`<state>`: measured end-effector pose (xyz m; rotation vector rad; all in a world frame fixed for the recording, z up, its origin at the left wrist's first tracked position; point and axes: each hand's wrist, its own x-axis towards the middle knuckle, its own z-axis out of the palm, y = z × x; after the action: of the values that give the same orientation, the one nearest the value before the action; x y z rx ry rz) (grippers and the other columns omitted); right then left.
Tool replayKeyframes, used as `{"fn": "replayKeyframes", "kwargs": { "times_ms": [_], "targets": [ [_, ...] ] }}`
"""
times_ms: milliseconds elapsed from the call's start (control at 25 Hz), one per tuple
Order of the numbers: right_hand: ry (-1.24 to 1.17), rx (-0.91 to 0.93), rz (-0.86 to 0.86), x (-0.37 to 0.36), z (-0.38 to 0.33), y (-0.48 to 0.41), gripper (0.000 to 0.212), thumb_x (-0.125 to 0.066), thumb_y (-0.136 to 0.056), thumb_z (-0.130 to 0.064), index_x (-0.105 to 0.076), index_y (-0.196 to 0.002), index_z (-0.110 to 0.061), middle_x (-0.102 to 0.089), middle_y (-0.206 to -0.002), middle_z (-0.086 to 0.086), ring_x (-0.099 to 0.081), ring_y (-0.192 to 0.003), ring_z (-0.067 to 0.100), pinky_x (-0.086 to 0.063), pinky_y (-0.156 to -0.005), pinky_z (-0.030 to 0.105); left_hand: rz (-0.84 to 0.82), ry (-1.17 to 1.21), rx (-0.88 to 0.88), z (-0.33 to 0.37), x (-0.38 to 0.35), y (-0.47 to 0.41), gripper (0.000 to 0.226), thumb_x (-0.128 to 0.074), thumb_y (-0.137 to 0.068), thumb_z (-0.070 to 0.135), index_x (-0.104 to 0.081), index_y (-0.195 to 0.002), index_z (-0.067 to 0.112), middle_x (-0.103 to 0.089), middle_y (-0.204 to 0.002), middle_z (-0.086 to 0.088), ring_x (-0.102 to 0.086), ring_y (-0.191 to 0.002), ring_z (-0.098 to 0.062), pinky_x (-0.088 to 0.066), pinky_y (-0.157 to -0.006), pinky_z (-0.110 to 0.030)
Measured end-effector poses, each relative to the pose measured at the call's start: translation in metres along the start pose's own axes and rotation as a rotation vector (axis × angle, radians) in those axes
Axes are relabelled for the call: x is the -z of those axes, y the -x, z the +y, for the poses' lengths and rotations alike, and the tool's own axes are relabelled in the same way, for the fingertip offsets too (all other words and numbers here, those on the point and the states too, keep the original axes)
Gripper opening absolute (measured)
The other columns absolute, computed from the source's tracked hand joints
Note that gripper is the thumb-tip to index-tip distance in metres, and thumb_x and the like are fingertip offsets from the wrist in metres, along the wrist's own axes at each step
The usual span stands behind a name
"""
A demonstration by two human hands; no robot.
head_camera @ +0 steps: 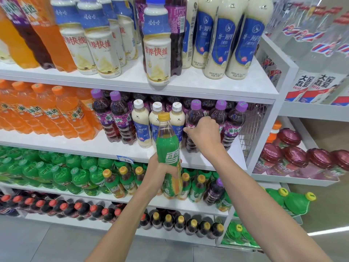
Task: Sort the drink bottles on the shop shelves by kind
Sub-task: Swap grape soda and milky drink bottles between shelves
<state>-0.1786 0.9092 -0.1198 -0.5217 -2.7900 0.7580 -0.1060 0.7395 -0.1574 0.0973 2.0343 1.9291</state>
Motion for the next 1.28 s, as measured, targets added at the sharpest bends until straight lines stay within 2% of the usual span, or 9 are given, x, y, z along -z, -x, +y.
{"fn": "replayKeyframes", "kwargs": {
  "times_ms": [160,320,480,600,720,840,960,1080,1280],
  "targets": [
    [0.028,-0.020,0.040,-0.006,0.000,0.001,0.052,-0.071,-0.090,-0.037,-0.057,-0.115,0.007,-0.066,-0.110,0.020,-0.064,-0.106,0.039,-0.039,-0.071,0.033,0.012,0.003,0.014,-0.003,-0.001,0.000,0.048,-0.065,-0.039,0.002,-0.053,-0.083,-0.013,-0.062,-0.078,-0.010,-0.059,-0.070,-0.019,-0.047,-0.059,-0.036],
    [0.035,-0.030,0.029,-0.003,-0.003,-0.002,0.041,-0.068,-0.093,-0.040,-0.065,-0.086,0.000,-0.067,-0.092,0.014,-0.066,-0.091,0.035,-0.040,-0.065,0.033,0.009,0.004,0.013,-0.006,0.001,0.001,0.047,-0.065,-0.039,0.003,-0.052,-0.081,-0.011,-0.061,-0.077,-0.010,-0.058,-0.070,-0.020,-0.046,-0.060,-0.037],
    [-0.040,-0.099,-0.013,-0.007,0.005,-0.004,0.050,-0.078,-0.084,-0.048,-0.054,-0.066,-0.008,-0.067,-0.079,0.012,-0.066,-0.080,0.033,-0.048,-0.060,0.034,-0.031,0.010,0.001,-0.009,0.000,0.003,0.044,-0.066,-0.040,0.002,-0.046,-0.078,-0.010,-0.053,-0.072,-0.009,-0.050,-0.066,-0.020,-0.042,-0.058,-0.035],
    [-0.078,-0.173,-0.087,-0.020,0.015,0.000,0.054,-0.079,-0.084,-0.046,-0.047,-0.059,-0.011,-0.054,-0.060,0.004,-0.058,-0.067,0.027,-0.034,-0.047,0.029,-0.037,0.005,-0.004,-0.009,-0.001,0.005,0.043,-0.065,-0.039,0.002,-0.043,-0.075,-0.008,-0.051,-0.070,-0.008,-0.047,-0.064,-0.019,-0.041,-0.054,-0.031],
    [-0.146,-0.250,-0.132,-0.039,0.027,0.003,0.052,-0.077,-0.086,-0.045,-0.049,-0.057,-0.012,-0.058,-0.061,0.004,-0.061,-0.069,0.027,-0.042,-0.057,0.030,-0.035,0.011,0.011,-0.008,0.000,0.005,0.044,-0.065,-0.039,0.002,-0.045,-0.076,-0.009,-0.052,-0.070,-0.009,-0.048,-0.064,-0.021,-0.041,-0.053,-0.030],
    [-0.185,-0.290,-0.162,-0.059,0.035,0.007,0.052,-0.073,-0.089,-0.049,-0.055,-0.062,-0.008,-0.059,-0.063,0.006,-0.060,-0.075,0.028,-0.041,-0.063,0.033,-0.028,0.014,0.020,-0.008,0.002,0.004,0.044,-0.065,-0.040,0.002,-0.046,-0.079,-0.009,-0.053,-0.071,-0.009,-0.048,-0.065,-0.021,-0.041,-0.053,-0.031],
    [-0.207,-0.295,-0.136,-0.075,0.037,0.011,0.055,-0.067,-0.093,-0.052,-0.066,-0.092,0.004,-0.070,-0.088,0.018,-0.065,-0.092,0.035,-0.039,-0.066,0.033,-0.024,0.013,0.012,-0.007,0.004,0.004,0.038,-0.065,-0.041,0.001,-0.046,-0.074,-0.003,-0.053,-0.068,-0.006,-0.047,-0.061,-0.019,-0.040,-0.050,-0.026],
    [-0.207,-0.288,-0.108,-0.080,0.035,0.011,0.059,-0.064,-0.095,-0.052,-0.061,-0.108,0.006,-0.070,-0.104,0.022,-0.066,-0.100,0.038,-0.047,-0.069,0.037,-0.021,0.014,0.013,-0.006,0.006,0.005,0.032,-0.064,-0.042,0.001,-0.049,-0.068,0.008,-0.054,-0.065,-0.002,-0.048,-0.058,-0.015,-0.041,-0.049,-0.025],
    [-0.181,-0.278,-0.090,-0.080,0.030,0.014,0.060,-0.061,-0.099,-0.046,-0.051,-0.124,0.009,-0.063,-0.120,0.026,-0.061,-0.114,0.043,-0.051,-0.088,0.046,-0.023,0.020,0.014,-0.005,0.005,0.006,0.029,-0.064,-0.041,-0.001,-0.052,-0.064,0.012,-0.056,-0.062,0.002,-0.049,-0.055,-0.012,-0.042,-0.047,-0.023]
  ]
}}
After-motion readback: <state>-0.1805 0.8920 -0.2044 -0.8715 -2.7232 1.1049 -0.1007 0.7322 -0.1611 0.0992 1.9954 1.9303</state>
